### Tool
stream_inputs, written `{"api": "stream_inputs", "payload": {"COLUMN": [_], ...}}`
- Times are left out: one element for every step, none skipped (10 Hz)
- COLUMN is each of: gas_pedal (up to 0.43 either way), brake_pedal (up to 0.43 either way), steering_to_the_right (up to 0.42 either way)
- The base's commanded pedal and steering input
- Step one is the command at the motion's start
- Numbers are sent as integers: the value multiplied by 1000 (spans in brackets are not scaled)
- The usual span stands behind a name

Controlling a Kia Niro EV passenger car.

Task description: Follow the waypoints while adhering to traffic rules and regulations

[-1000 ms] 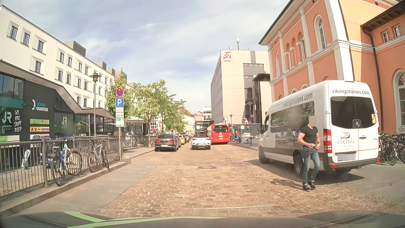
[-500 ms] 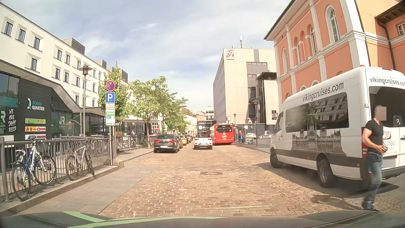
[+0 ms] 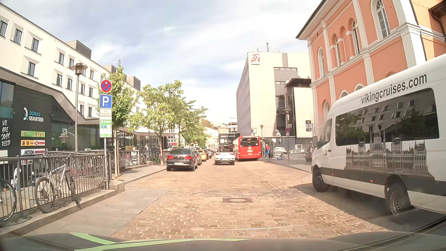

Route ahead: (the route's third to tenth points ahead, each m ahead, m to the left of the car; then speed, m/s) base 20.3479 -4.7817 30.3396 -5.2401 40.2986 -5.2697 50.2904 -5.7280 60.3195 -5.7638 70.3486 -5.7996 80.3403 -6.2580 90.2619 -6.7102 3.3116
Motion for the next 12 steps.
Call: {"api": "stream_inputs", "payload": {"gas_pedal": [8, 8, 8, 20, 20, 20, 20, 20, 20, 20, 20, 20], "brake_pedal": [0, 0, 0, 0, 0, 0, 0, 0, 0, 0, 0, 0], "steering_to_the_right": [-2, -3, -1, 0, -1, -1, -1, -1, -2, -4, -4, -5]}}
